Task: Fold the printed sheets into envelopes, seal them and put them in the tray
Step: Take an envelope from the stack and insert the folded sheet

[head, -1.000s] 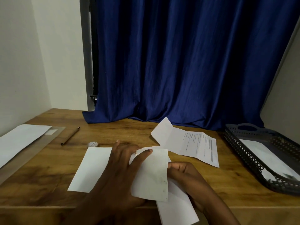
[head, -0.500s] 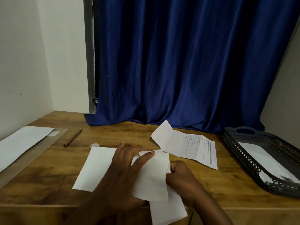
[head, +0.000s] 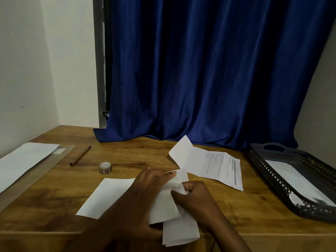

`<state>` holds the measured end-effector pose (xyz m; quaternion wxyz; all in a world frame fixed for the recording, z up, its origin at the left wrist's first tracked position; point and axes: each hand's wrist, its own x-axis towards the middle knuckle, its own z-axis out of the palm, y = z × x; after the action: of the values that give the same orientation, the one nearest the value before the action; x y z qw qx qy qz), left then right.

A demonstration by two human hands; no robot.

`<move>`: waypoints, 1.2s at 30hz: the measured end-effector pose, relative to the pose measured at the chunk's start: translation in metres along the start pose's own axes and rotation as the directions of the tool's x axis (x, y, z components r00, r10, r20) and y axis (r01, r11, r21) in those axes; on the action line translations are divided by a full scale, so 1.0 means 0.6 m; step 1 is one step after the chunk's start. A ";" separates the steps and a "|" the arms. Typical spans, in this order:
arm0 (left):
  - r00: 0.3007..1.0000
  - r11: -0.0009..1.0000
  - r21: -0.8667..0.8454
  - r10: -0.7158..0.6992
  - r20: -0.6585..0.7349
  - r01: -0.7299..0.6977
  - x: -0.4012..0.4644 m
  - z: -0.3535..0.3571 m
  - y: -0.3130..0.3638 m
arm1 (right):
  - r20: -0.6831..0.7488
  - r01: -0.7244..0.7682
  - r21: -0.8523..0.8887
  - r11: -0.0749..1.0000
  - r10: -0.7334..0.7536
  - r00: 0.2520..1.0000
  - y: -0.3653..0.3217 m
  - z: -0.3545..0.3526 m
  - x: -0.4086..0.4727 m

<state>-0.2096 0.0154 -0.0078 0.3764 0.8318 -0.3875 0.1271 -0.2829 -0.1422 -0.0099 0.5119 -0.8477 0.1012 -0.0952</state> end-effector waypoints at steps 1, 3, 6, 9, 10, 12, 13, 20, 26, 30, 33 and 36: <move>0.999 0.998 0.066 0.022 0.044 -0.025 -0.003 0.000 -0.008 | -0.010 0.028 -0.013 1.000 -0.028 1.000 0.001 -0.001 0.001; 0.991 0.988 0.080 0.133 0.001 -0.132 -0.015 -0.012 -0.019 | 0.017 0.067 0.013 0.998 -0.067 0.998 -0.006 -0.009 -0.006; 0.968 0.968 0.109 0.213 0.132 -0.228 -0.056 -0.027 -0.032 | 0.024 0.113 0.047 0.993 -0.114 0.993 -0.010 -0.034 -0.014; 0.971 0.957 0.167 0.236 0.028 -0.238 -0.054 -0.021 -0.041 | -0.101 0.140 -0.036 0.989 -0.143 0.985 -0.006 -0.076 -0.025; 0.973 0.958 0.170 0.233 0.000 -0.229 -0.053 -0.022 -0.044 | -0.128 0.153 -0.022 0.988 -0.154 0.980 0.000 -0.092 -0.027; 0.968 0.954 0.180 0.248 -0.031 -0.238 -0.055 -0.019 -0.048 | -0.118 0.168 0.089 0.982 -0.157 0.981 0.003 -0.122 -0.037; 0.969 0.955 0.188 0.242 -0.038 -0.231 -0.058 -0.020 -0.045 | -0.086 0.150 0.144 0.978 -0.138 0.987 0.004 -0.139 -0.042; 0.925 0.866 0.407 0.363 -0.110 -0.291 -0.056 -0.017 -0.044 | 0.132 0.084 0.047 0.995 -0.089 0.987 -0.012 -0.187 -0.070; 0.946 0.890 0.378 0.310 -0.093 -0.254 -0.059 -0.018 -0.043 | 0.166 0.093 -0.116 0.989 -0.073 0.983 -0.021 -0.179 -0.073; 0.978 0.941 0.283 0.205 -0.045 -0.185 -0.058 -0.019 -0.044 | 0.083 0.064 -0.097 0.993 -0.056 0.995 -0.007 -0.178 -0.061; 0.989 0.966 0.215 0.149 -0.005 -0.144 -0.051 -0.017 -0.041 | 0.085 -0.016 -0.104 0.994 0.025 0.996 0.011 -0.163 -0.052; 0.990 0.975 0.175 0.135 0.030 -0.138 -0.049 -0.015 -0.044 | 0.115 -0.061 -0.088 0.994 0.071 0.991 0.024 -0.153 -0.049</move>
<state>-0.2089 0.0493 -0.0303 0.2881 0.8345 -0.4343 0.1790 -0.3364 -0.2187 0.0178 0.4836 -0.8689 0.1029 -0.0236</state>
